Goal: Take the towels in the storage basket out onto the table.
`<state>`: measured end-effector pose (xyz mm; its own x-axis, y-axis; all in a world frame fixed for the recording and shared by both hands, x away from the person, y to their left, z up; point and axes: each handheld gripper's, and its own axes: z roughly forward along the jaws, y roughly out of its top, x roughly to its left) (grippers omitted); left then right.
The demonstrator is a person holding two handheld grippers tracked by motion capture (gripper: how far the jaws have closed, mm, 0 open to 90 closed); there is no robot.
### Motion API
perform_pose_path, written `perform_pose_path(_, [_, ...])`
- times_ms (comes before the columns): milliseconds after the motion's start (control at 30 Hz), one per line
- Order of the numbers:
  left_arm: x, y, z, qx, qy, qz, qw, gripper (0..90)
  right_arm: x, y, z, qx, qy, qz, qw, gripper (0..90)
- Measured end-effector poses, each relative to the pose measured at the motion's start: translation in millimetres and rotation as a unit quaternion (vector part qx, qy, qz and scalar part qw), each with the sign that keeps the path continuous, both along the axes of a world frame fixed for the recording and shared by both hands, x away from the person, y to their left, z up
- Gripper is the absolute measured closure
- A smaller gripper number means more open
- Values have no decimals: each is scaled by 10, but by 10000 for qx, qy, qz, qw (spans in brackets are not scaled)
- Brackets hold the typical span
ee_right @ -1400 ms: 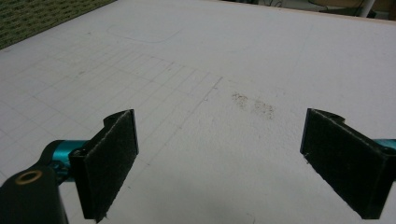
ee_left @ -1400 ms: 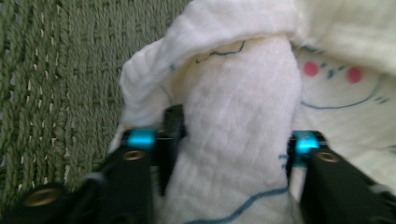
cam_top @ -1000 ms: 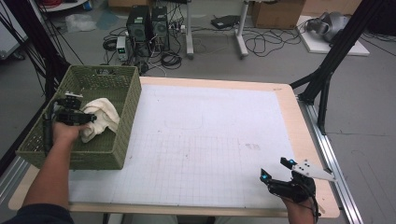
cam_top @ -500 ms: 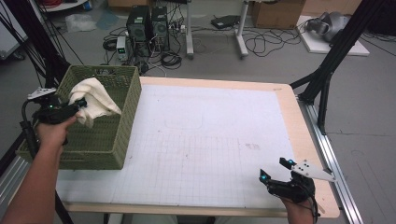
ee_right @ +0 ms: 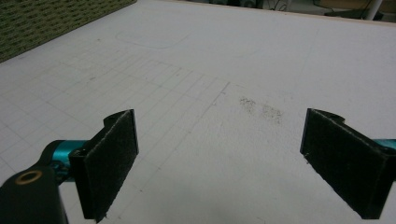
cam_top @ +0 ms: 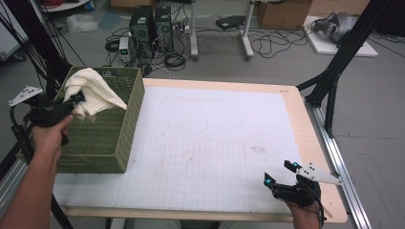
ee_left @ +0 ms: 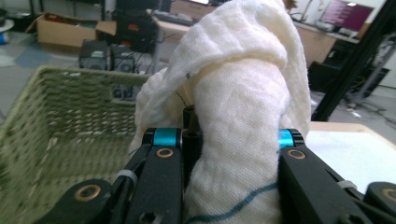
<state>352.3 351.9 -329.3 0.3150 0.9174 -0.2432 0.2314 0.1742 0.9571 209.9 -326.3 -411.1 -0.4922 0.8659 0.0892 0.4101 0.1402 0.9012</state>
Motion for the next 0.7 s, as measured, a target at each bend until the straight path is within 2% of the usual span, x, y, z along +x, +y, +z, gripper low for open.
perform_pose_path(133, [-31,-95,57,0,-212,-235,9995,738,11,7,-6,-20,-5,38,10000,105])
perform_pose_path(300, [-60,-254,155,-58,-452,-490,9978,738,12,17,-3,-37,-13,49,10000,105])
perform_pose_path(433, [-79,-450,247,-69,-628,-788,9949,738,16,21,-5,-34,13,50,10000,105])
perform_pose_path(500, [-80,-547,284,-36,-664,-928,9935,738,22,24,-6,-44,-8,67,10000,105])
perform_pose_path(700, [-80,-823,363,-109,-743,-1306,9886,738,21,27,-5,-49,9,71,10000,105])
